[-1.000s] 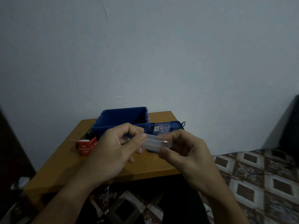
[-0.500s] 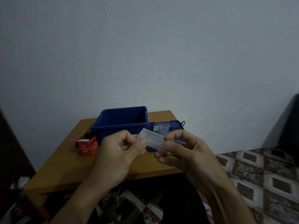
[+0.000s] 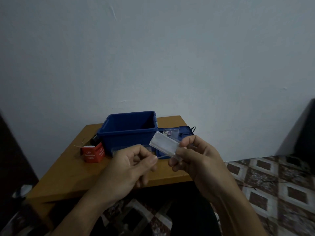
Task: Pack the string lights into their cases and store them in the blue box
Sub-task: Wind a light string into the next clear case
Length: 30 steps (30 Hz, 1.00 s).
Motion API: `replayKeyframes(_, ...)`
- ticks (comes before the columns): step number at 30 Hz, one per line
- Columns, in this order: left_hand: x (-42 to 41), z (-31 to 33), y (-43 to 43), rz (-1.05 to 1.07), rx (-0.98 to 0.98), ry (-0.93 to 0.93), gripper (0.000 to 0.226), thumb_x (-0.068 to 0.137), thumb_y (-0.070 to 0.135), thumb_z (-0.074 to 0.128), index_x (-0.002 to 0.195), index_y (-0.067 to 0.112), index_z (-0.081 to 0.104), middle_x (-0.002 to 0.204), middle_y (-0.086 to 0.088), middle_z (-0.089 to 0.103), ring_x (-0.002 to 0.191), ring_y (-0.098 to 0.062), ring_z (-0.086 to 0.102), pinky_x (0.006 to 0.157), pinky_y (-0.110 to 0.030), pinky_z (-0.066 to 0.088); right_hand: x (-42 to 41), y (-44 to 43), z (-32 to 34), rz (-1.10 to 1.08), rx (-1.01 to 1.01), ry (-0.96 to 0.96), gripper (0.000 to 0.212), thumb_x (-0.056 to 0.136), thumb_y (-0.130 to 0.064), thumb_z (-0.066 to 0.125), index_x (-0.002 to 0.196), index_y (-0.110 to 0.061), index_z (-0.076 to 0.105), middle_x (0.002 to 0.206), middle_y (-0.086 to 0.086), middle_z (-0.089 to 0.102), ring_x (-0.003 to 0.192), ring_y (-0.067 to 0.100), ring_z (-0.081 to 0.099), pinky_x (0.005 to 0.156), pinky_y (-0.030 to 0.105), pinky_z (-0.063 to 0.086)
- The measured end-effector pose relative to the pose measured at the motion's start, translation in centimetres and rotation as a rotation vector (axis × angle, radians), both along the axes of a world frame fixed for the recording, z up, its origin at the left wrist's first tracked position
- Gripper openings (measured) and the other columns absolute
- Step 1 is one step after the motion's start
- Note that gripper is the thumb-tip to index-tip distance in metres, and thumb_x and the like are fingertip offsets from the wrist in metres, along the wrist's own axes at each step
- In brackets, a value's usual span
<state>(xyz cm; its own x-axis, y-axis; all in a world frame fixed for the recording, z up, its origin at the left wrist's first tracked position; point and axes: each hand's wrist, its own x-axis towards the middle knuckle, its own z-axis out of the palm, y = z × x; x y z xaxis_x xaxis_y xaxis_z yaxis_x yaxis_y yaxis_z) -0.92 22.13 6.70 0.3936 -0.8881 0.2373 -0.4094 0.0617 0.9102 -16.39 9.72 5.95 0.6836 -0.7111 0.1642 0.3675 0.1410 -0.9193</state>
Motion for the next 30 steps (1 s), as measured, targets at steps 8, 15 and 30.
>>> replayKeyframes(8, 2.1, -0.5, -0.5, 0.050, 0.236, -0.244, 0.019, 0.091, 0.045, 0.062, 0.103, 0.034, 0.073, 0.100, 0.010, 0.072, 0.095, -0.004, 0.066, 0.091, -0.034, 0.052, -0.5, 0.1, 0.1, 0.044, -0.103, 0.050, 0.021, 0.090, 0.005, 0.061, 0.105, -0.004, 0.073, 0.100, 0.024, 0.071, 0.076, 0.034, 0.069, 0.069, 0.035, 0.057)
replayKeyframes(15, 3.4, 1.7, -0.9, -0.106, 0.358, -0.063, 0.011, 0.087, 0.032, 0.073, 0.082, 0.022, 0.075, 0.070, 0.000, 0.058, 0.062, -0.015, 0.046, 0.057, -0.022, 0.038, -1.4, 0.1, 0.2, 0.163, -0.217, 0.120, 0.023, 0.090, -0.007, 0.065, 0.112, -0.002, 0.068, 0.093, 0.017, 0.072, 0.078, 0.026, 0.069, 0.074, 0.031, 0.059)
replayKeyframes(30, 0.7, 5.4, -0.8, -0.106, 0.286, -0.009, 0.033, 0.090, 0.031, 0.067, 0.059, 0.021, 0.065, 0.052, 0.000, 0.042, 0.043, -0.010, 0.030, 0.042, -0.020, 0.027, -0.6, 1.0, 0.0, 0.049, -0.652, 0.534, 0.014, 0.090, -0.025, 0.073, 0.100, -0.028, 0.063, 0.097, -0.003, 0.070, 0.085, 0.007, 0.069, 0.080, 0.028, 0.060)
